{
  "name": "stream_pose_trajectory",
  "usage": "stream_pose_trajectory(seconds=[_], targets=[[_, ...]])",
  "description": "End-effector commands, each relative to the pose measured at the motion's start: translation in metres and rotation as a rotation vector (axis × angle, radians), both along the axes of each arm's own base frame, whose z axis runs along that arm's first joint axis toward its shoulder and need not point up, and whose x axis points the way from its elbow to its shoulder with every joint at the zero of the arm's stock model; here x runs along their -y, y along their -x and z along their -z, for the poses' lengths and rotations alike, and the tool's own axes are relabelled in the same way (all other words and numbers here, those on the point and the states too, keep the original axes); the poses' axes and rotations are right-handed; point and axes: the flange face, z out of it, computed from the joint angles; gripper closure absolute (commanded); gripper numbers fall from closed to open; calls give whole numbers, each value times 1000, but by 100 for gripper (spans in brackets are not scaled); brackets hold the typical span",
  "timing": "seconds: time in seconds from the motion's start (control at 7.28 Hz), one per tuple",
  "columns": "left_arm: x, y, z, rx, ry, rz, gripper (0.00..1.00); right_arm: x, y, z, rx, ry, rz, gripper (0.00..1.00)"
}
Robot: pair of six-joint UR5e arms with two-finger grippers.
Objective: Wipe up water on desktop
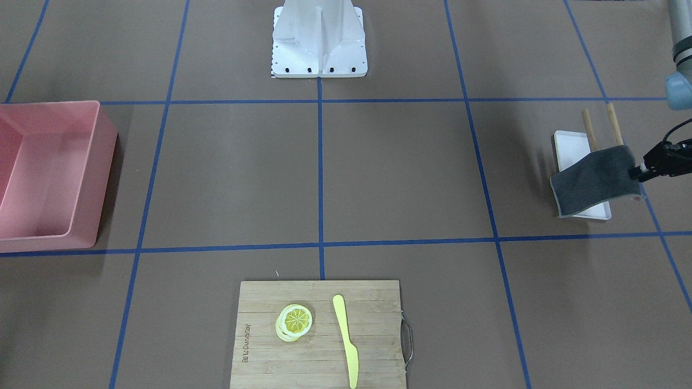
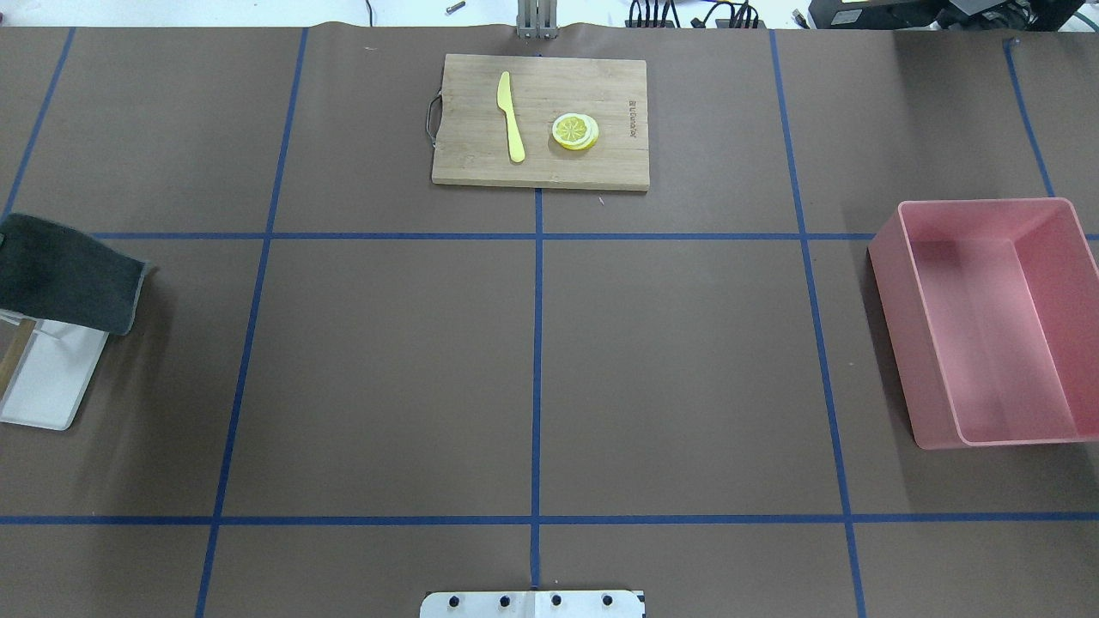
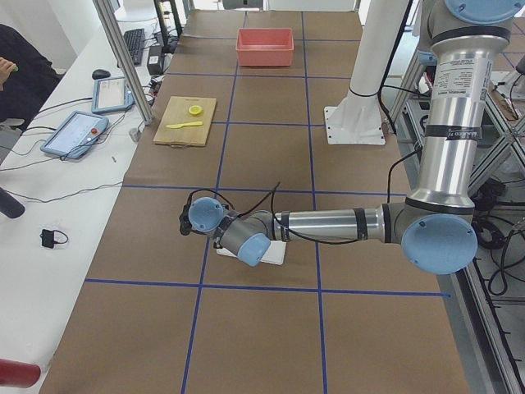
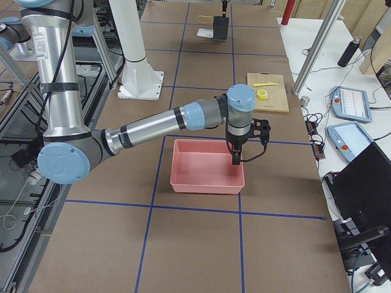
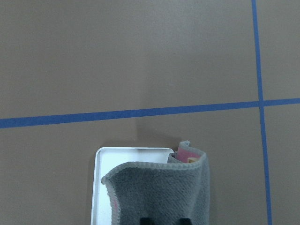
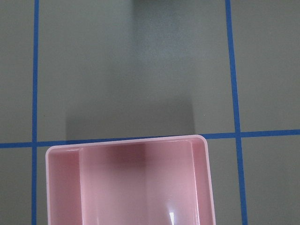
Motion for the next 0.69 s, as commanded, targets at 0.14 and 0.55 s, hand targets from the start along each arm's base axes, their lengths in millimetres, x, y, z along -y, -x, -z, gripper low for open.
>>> stream_pose_trajectory(seconds=[0.14, 0.55], targets=[[0, -1, 0, -1, -1, -2, 80, 0, 0, -1, 0, 1, 0, 0], [-1, -2, 1, -1, -12, -4, 100, 0, 0, -1, 0, 1, 0, 0]])
